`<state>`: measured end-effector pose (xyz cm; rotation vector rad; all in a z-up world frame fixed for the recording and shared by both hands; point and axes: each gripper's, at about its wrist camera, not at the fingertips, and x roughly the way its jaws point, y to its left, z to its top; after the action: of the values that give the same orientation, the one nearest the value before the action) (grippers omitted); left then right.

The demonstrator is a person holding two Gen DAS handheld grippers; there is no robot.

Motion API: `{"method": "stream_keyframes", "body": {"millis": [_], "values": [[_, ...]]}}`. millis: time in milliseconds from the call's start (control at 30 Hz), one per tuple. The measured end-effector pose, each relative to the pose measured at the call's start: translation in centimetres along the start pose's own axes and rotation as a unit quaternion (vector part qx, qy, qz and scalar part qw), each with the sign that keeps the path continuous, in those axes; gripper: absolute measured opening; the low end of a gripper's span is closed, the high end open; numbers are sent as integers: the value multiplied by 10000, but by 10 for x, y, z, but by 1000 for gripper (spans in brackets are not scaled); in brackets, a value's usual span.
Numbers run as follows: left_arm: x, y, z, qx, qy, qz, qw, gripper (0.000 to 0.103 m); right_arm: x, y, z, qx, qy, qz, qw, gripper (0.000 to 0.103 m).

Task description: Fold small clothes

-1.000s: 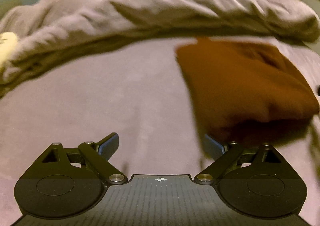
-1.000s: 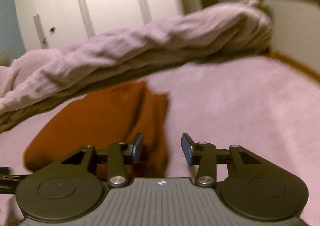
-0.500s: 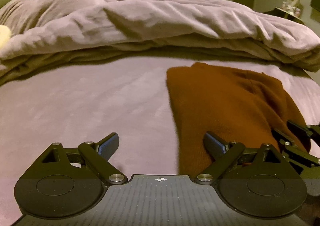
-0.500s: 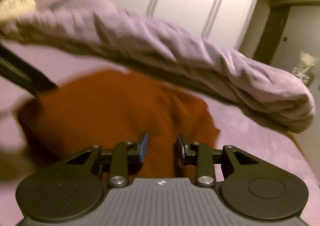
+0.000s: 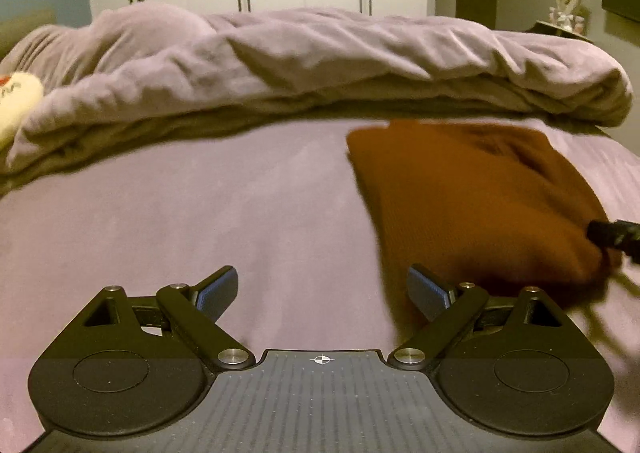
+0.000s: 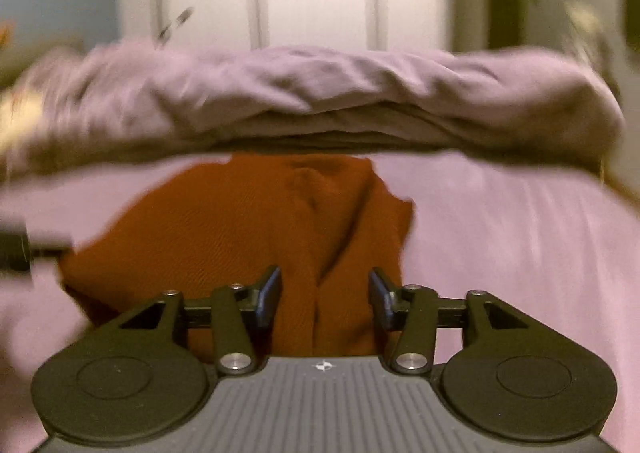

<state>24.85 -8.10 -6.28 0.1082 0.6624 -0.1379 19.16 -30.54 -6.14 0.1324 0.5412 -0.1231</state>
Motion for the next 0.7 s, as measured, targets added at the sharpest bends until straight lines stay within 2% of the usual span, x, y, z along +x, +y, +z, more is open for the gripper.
{"method": "stream_keyframes", "body": {"millis": [100, 200, 267, 433, 500, 533, 567, 600, 700], "values": [[7, -18, -8, 285, 150, -119, 9994, 95, -27, -16, -20, 1172, 55, 232, 9928, 51], [15, -37, -4, 657, 134, -57, 9977, 96, -33, -29, -38, 2245, 324, 681, 9715, 51], [20, -44, 1, 692, 126, -18, 9975, 97, -30, -35, -41, 2677, 344, 941, 9583, 51], [26, -41, 6, 449, 255, -50, 9987, 97, -3, -39, -29, 3241, 434, 1250, 9367, 51], [27, -35, 6, 368, 301, -93, 9988, 96, 17, -43, -30, 3463, 670, 1182, 9282, 38], [27, -34, 6, 383, 302, -105, 9988, 96, 25, -46, -30, 3601, 805, 1194, 9217, 28], [27, -32, 7, 415, 296, -125, 9986, 96, 29, -47, -31, 3680, 833, 1234, 9178, 24], [27, -31, 7, 414, 300, -154, 9986, 96, 28, -46, -27, 3597, 751, 1212, 9221, 22], [30, -25, 6, 134, 419, -238, 9988, 96, 8, -27, -10, 2537, 131, 747, 9643, 19]]}}
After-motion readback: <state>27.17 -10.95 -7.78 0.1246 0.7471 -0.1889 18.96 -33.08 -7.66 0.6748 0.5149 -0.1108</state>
